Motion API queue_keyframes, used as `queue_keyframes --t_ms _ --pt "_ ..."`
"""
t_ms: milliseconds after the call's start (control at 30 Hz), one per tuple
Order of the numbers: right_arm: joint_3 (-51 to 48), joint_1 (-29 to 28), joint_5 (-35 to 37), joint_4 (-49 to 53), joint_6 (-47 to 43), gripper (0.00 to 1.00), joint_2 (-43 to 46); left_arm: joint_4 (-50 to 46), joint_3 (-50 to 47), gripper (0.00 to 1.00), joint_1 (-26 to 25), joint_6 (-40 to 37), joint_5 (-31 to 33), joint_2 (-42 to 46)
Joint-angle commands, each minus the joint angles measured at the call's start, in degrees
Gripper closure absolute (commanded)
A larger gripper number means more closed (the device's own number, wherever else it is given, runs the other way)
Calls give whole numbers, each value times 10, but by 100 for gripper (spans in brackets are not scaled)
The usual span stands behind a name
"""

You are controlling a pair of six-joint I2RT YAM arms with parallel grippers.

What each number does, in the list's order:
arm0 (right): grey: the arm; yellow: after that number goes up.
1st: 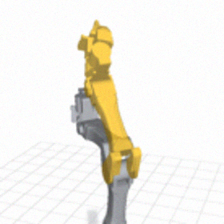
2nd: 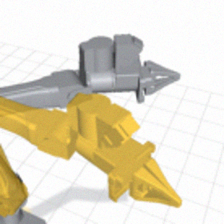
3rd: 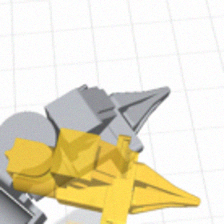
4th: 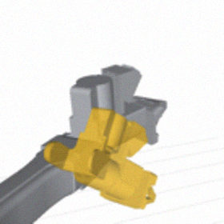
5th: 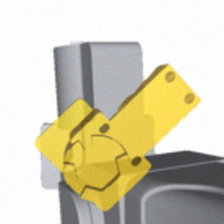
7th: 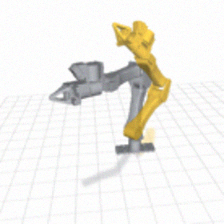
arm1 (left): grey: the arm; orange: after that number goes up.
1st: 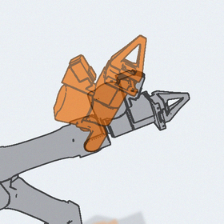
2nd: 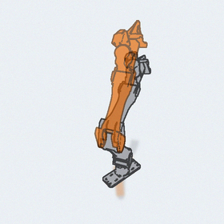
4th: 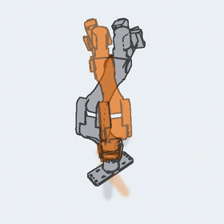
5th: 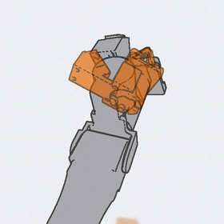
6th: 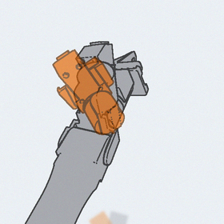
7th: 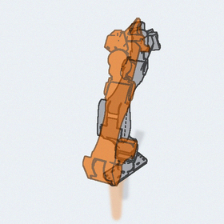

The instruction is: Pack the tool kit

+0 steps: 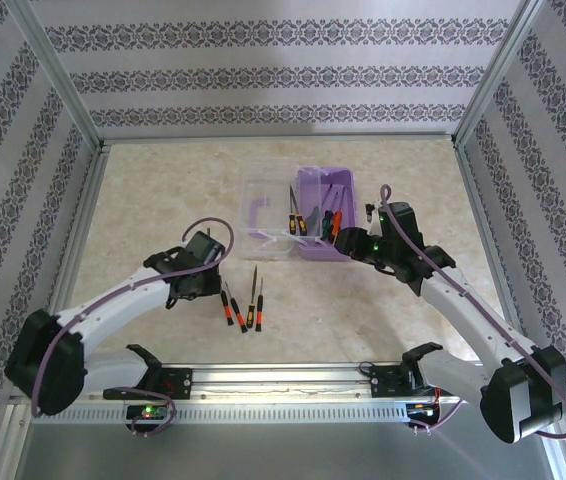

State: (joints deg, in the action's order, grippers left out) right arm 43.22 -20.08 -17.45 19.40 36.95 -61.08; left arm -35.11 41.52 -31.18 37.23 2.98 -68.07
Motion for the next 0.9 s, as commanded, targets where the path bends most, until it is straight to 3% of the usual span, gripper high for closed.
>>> queue_keyframes --t_ms 0,167,467,867 --pt "13 -20 -2 -29 21 56 -2 -8 24 91 7 -20 -29 59" --pt "33 -74 17 -43 33 56 -21 9 50 93 -11 -14 -65 100" --pt "72 -161 40 -89 70 60 -65 109 72 94 -129 -27 -71 96" --pt "63 -190 20 -195 141 65 -114 160 88 94 -190 -23 -69 32"
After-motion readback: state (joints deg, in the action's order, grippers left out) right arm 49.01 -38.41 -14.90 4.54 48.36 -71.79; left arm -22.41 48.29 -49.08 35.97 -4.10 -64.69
